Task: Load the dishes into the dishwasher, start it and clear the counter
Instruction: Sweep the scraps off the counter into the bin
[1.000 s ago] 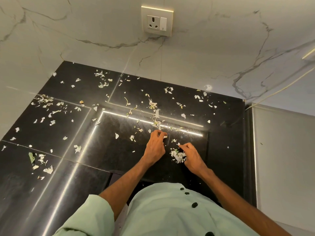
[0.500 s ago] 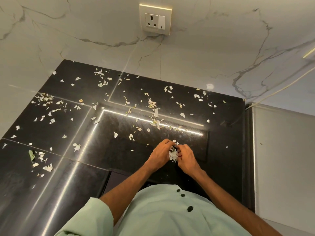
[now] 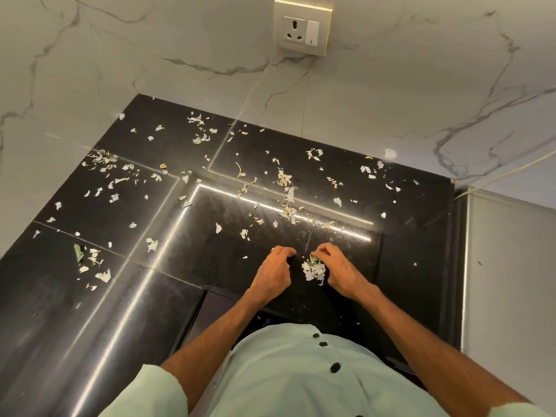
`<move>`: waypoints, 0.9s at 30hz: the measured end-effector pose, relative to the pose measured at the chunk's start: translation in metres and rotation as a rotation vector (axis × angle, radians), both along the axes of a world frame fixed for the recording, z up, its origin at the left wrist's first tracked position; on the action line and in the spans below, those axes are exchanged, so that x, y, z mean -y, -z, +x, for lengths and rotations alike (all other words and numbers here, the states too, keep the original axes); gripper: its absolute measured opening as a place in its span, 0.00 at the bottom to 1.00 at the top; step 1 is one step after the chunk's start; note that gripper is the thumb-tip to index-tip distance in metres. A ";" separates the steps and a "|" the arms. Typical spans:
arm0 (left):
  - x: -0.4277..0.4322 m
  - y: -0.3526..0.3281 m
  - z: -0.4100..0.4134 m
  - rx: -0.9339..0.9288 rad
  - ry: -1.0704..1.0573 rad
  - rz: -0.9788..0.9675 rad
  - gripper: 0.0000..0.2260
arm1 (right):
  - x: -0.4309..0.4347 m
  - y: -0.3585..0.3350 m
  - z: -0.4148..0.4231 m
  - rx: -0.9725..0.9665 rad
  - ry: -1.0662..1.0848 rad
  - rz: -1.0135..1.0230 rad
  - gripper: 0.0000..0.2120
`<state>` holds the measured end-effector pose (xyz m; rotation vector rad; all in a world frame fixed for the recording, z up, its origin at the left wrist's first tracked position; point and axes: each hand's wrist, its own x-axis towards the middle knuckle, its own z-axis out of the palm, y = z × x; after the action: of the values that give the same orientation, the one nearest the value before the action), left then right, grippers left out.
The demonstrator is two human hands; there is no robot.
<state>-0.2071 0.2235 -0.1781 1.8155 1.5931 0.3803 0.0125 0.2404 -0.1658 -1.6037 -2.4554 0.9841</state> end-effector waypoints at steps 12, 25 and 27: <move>0.001 -0.001 0.012 -0.015 0.124 -0.086 0.23 | 0.021 -0.001 -0.003 0.036 0.120 -0.112 0.39; -0.002 0.008 -0.004 0.688 -0.607 -0.434 0.13 | 0.030 0.000 -0.043 0.237 0.079 0.030 0.34; -0.003 0.009 -0.005 0.778 -0.672 -0.495 0.12 | 0.039 -0.002 -0.046 0.247 0.022 0.102 0.29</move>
<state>-0.2124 0.2261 -0.1869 0.5927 1.4799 0.7899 -0.0332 0.2016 -0.1640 -1.8114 -2.5851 0.6807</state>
